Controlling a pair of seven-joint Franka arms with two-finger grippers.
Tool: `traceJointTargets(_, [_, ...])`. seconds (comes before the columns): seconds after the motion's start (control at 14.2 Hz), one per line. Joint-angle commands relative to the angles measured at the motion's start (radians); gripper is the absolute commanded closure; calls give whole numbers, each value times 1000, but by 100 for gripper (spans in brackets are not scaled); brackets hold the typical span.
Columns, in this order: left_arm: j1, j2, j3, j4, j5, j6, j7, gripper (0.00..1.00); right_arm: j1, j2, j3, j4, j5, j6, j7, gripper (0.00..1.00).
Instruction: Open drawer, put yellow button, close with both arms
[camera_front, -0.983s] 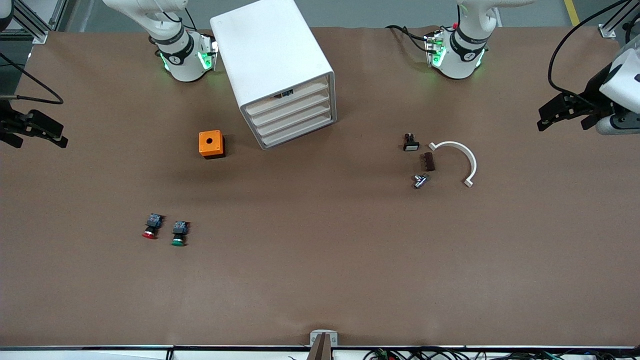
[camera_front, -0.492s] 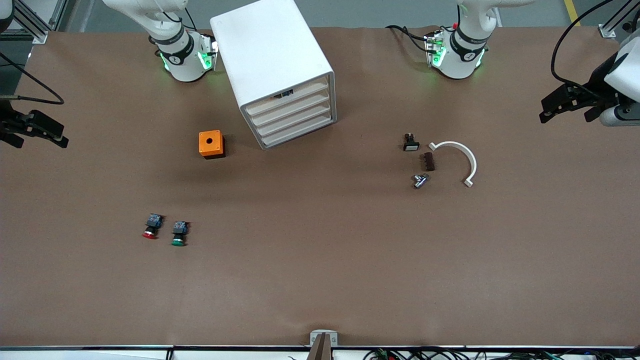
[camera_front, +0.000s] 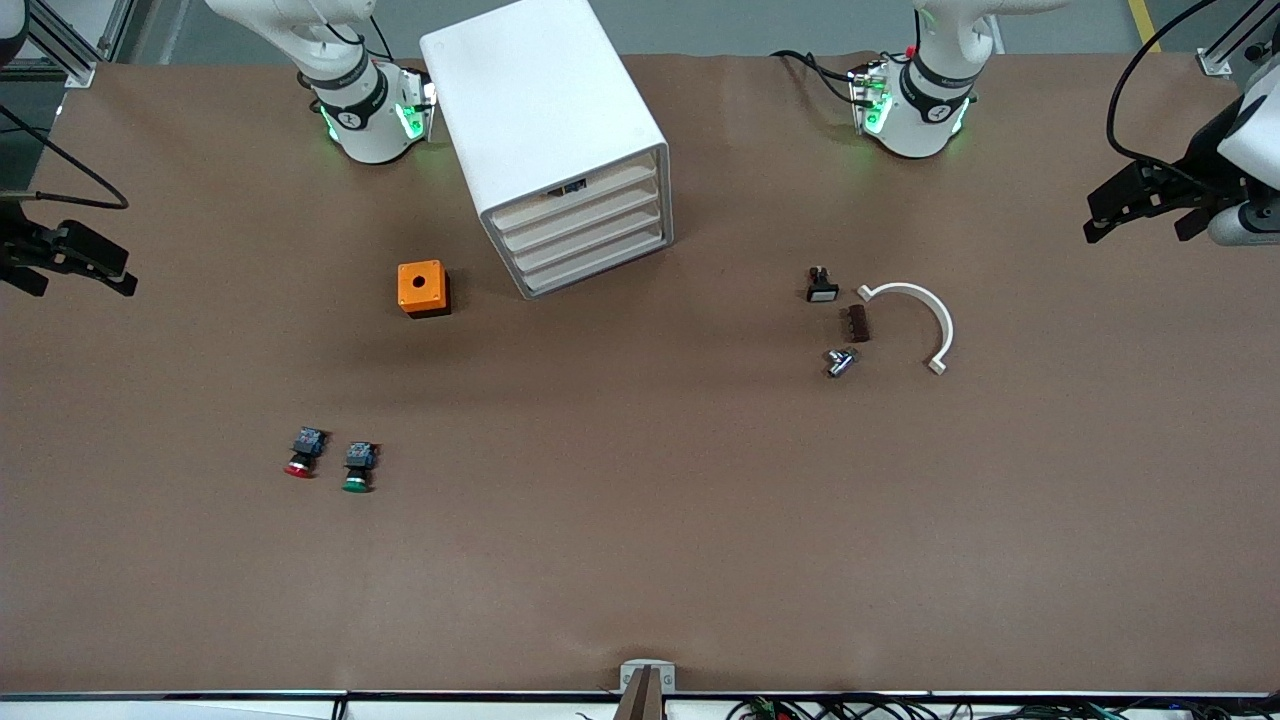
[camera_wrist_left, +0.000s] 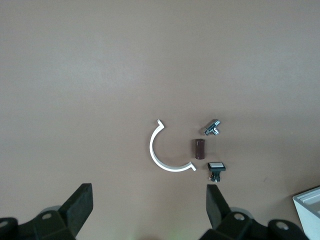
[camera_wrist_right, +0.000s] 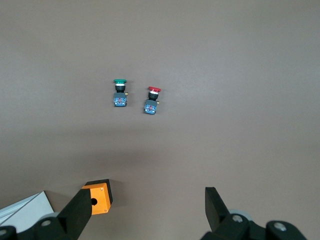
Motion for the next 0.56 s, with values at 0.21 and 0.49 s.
traceJointTargets(0.21, [12,4,4,14,2,-24,13,0,5,-1,-2,0,-4,-2,17,0])
traceJointTargets(0.49, [12,5,5,16,2,-24,17,0,5,0,-2,0,-5,-2,17,0])
